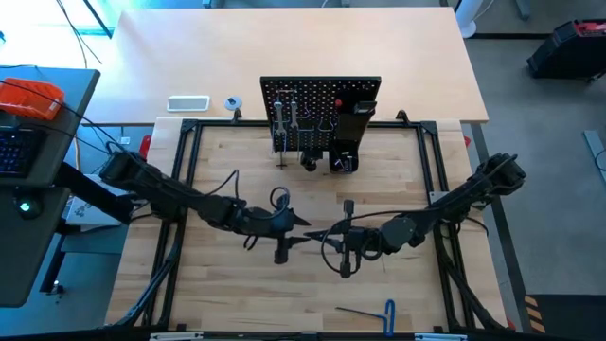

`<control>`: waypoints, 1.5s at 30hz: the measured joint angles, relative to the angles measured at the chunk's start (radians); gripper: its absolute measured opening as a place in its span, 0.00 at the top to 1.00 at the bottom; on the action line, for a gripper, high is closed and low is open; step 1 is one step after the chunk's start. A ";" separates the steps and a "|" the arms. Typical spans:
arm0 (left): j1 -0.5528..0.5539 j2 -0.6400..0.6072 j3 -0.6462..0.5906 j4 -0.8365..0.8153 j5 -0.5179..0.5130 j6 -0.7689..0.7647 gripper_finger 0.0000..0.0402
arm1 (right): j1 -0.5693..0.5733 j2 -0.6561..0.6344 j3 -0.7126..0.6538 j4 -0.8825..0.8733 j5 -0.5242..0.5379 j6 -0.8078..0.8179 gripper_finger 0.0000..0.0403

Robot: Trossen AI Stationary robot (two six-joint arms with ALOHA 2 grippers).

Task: Hang tools onto peg board
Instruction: Hang the black wire cutter onto the peg board

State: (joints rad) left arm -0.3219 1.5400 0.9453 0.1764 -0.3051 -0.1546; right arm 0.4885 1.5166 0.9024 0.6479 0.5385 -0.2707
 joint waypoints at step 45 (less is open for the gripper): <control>-0.047 0.079 -0.090 0.256 -0.189 0.206 0.94 | 0.011 0.000 0.000 -0.060 0.061 0.060 0.89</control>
State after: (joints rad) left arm -0.3687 1.6187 0.8550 0.4325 -0.4946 0.0512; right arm 0.4995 1.5166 0.9024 0.5883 0.5999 -0.2110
